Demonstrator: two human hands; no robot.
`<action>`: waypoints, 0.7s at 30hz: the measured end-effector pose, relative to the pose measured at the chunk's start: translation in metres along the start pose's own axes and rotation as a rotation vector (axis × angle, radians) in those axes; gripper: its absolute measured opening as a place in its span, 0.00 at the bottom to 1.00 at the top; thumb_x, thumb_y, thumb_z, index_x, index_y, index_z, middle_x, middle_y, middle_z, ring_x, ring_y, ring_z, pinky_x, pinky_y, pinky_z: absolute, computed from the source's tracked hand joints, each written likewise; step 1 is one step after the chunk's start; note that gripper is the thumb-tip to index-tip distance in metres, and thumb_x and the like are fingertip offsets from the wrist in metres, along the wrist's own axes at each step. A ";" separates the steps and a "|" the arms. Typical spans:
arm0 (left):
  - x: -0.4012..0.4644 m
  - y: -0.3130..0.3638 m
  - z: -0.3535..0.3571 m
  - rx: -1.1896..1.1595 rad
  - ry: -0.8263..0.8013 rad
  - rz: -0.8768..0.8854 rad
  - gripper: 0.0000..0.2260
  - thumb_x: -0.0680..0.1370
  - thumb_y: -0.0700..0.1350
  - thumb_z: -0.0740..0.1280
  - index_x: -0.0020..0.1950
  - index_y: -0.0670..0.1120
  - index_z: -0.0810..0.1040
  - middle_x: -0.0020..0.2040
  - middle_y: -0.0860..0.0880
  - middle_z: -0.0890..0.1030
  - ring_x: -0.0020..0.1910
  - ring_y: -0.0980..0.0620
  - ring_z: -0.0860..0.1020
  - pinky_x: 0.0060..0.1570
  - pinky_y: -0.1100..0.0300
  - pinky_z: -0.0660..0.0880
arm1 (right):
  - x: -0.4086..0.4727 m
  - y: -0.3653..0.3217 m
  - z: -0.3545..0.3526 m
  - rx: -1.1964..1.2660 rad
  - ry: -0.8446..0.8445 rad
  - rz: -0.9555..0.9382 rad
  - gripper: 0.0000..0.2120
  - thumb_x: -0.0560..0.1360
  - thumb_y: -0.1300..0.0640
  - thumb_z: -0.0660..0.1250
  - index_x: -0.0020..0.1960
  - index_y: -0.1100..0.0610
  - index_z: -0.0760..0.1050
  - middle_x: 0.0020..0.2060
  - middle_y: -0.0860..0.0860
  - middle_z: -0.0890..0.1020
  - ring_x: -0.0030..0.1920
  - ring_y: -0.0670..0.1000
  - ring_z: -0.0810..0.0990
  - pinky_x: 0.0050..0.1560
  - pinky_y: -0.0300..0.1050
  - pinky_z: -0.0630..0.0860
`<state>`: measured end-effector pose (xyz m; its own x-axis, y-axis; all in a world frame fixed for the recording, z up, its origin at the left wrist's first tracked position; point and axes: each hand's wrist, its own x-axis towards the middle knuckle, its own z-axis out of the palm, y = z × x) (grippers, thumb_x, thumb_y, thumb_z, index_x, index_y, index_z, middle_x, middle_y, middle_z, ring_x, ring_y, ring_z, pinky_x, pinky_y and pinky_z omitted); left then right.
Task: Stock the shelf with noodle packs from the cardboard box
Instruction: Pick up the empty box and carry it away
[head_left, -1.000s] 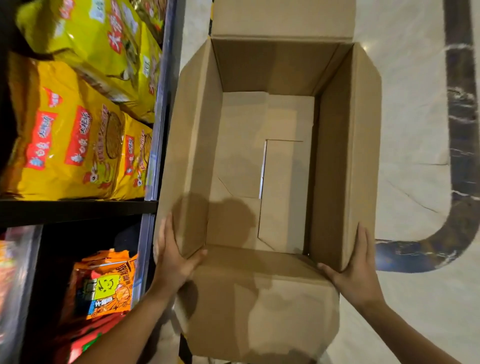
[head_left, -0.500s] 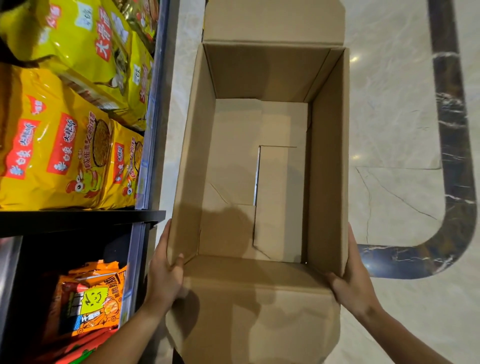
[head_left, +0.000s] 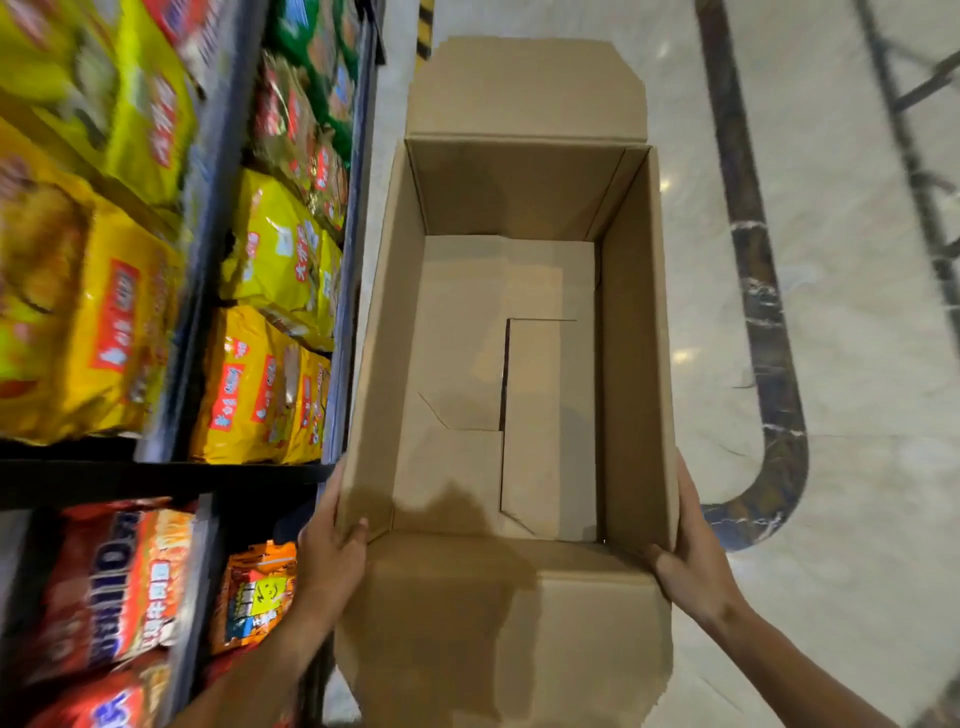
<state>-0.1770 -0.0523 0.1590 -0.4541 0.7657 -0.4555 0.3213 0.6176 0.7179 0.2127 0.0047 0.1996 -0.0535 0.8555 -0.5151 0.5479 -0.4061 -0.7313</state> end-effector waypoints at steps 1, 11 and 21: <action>-0.009 0.028 -0.014 -0.007 -0.001 0.025 0.37 0.74 0.29 0.66 0.76 0.60 0.65 0.65 0.55 0.77 0.64 0.52 0.76 0.64 0.59 0.72 | -0.012 -0.023 -0.015 0.000 0.013 -0.011 0.54 0.71 0.75 0.66 0.79 0.36 0.43 0.78 0.37 0.57 0.76 0.45 0.60 0.75 0.53 0.64; -0.100 0.278 -0.155 -0.135 -0.031 0.242 0.40 0.71 0.24 0.63 0.74 0.60 0.68 0.67 0.57 0.77 0.66 0.52 0.76 0.66 0.54 0.73 | -0.161 -0.250 -0.161 0.106 0.145 -0.173 0.49 0.66 0.54 0.67 0.80 0.40 0.45 0.71 0.29 0.61 0.70 0.41 0.69 0.66 0.46 0.73; -0.181 0.451 -0.218 -0.198 -0.052 0.381 0.36 0.71 0.26 0.64 0.76 0.52 0.67 0.66 0.53 0.76 0.63 0.52 0.77 0.64 0.57 0.72 | -0.281 -0.376 -0.287 0.019 0.356 -0.220 0.49 0.70 0.70 0.67 0.81 0.44 0.47 0.73 0.48 0.68 0.65 0.49 0.71 0.59 0.42 0.70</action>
<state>-0.1309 0.0485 0.6804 -0.2901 0.9434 -0.1608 0.2897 0.2467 0.9248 0.2612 0.0095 0.7476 0.1262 0.9788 -0.1614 0.5401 -0.2043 -0.8164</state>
